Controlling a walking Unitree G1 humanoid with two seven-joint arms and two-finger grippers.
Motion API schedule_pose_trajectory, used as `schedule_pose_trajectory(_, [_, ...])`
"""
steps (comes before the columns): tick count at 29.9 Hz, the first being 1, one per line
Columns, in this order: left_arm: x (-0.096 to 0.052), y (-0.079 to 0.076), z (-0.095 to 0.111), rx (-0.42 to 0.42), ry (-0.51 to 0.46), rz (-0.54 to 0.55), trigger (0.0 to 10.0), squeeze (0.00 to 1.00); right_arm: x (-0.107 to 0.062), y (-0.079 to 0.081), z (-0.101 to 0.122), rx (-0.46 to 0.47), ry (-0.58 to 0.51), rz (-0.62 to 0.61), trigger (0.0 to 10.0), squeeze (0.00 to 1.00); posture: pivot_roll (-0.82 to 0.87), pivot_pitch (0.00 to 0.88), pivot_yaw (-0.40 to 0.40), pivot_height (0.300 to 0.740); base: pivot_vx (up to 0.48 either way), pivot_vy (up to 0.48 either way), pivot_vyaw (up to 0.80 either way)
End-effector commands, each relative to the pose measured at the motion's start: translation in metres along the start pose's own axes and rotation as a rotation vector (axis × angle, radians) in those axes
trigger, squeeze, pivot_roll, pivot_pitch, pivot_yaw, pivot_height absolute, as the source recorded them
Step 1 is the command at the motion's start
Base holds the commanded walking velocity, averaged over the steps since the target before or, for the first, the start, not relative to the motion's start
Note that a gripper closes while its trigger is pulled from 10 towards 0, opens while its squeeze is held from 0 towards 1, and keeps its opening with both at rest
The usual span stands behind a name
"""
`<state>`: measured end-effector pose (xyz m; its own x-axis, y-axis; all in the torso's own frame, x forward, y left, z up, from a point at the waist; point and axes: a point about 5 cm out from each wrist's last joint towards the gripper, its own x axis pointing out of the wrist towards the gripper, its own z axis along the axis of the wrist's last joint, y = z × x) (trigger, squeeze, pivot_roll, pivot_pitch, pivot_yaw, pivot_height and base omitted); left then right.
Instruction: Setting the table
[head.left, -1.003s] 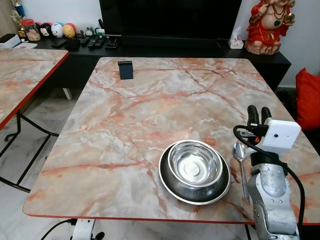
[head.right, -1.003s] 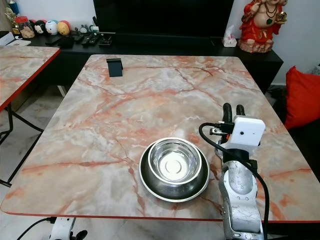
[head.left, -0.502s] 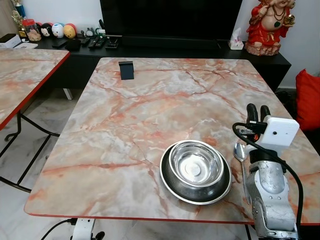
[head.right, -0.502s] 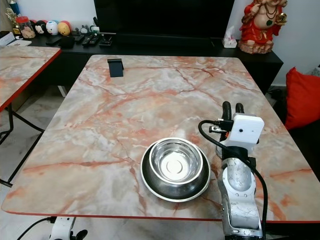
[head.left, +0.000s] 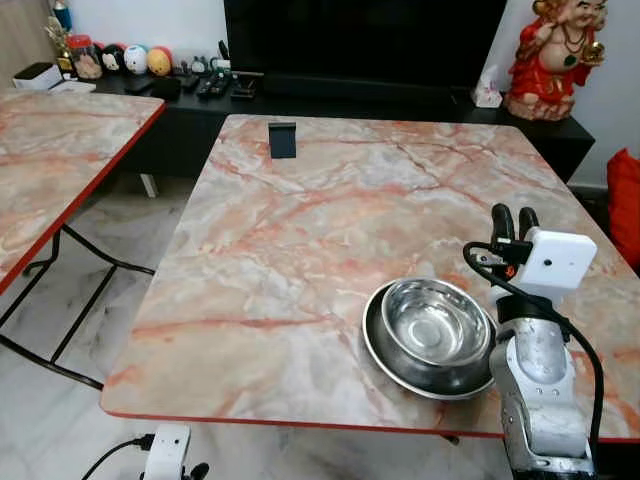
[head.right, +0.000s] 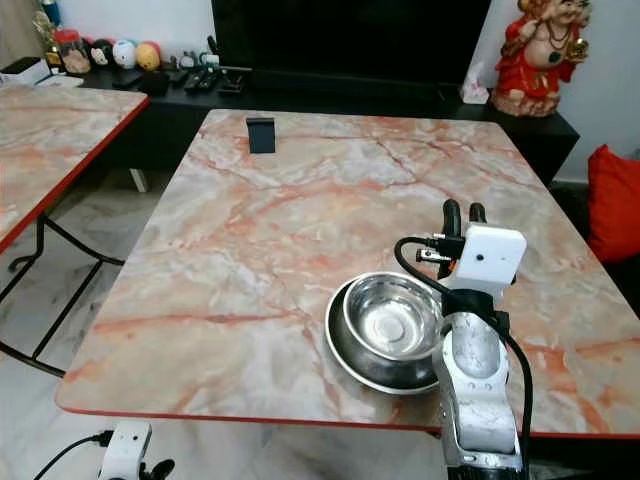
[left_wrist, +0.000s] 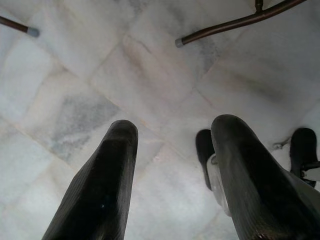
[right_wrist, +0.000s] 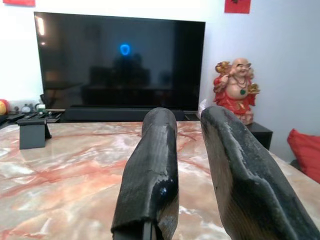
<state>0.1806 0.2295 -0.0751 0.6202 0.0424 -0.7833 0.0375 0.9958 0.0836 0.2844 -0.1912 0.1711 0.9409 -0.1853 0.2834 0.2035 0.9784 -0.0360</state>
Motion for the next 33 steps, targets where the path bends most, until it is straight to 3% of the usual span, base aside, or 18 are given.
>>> schedule_pose_trajectory(1, [0.0002,-0.0033,-0.0031,-0.005,0.018,-0.008,10.0,0.00,0.0015,-0.0031,-0.0030,-0.011,0.021,-0.014,10.0,0.00,-0.02,0.000,-0.028,0.740,0.000,0.274,0.00])
schedule_pose_trajectory(33, [0.0000,-0.0027,-0.0028,0.001,0.019,-0.018,10.0,0.00,0.0025,0.0024,-0.0042,-0.002,0.027,-0.002,10.0,0.00,-0.03,0.000,-0.021,0.740,0.000,0.271,0.00])
